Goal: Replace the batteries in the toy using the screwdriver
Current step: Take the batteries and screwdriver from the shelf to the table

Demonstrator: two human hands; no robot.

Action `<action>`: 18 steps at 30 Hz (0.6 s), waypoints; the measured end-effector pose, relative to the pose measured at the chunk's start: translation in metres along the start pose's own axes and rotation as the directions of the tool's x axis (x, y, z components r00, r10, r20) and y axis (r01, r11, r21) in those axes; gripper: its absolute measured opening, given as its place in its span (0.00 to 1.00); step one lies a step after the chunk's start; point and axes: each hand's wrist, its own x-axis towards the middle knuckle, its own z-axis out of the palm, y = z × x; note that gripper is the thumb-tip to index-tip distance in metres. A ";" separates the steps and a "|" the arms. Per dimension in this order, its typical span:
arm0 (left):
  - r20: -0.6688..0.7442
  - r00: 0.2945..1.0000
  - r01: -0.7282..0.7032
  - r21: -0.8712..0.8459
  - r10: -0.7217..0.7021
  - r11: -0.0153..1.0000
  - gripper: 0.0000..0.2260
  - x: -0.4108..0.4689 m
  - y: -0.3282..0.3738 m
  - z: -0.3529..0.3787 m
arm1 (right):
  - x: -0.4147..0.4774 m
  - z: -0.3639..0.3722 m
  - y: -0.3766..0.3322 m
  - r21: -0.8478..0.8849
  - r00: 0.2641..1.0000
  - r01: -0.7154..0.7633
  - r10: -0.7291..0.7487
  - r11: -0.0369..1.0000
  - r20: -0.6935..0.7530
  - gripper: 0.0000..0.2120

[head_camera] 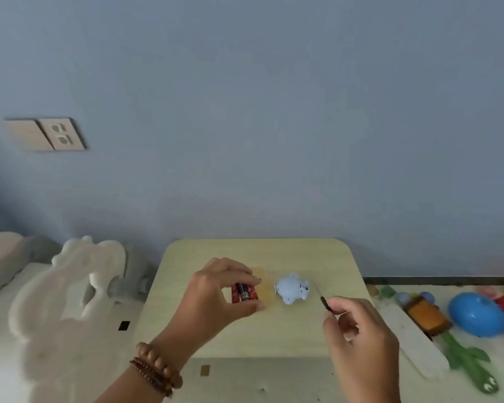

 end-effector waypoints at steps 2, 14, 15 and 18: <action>0.006 1.000 -0.029 0.007 0.029 1.000 0.15 0.001 -0.053 0.045 | -0.018 0.040 0.054 -0.006 1.000 0.014 -0.014 1.000 0.004 0.16; 0.182 0.975 -0.148 0.099 0.128 0.984 0.17 -0.020 -0.231 0.180 | -0.078 0.167 0.232 -0.159 1.000 0.016 -0.016 0.987 -0.001 0.12; 0.195 0.972 -0.152 0.105 0.129 0.983 0.18 -0.021 -0.236 0.181 | -0.080 0.169 0.233 -0.194 1.000 0.022 -0.021 0.981 0.008 0.12; 0.193 0.976 -0.128 0.111 0.104 0.986 0.18 -0.022 -0.250 0.189 | -0.079 0.180 0.237 -0.273 0.998 0.064 -0.058 0.960 0.028 0.12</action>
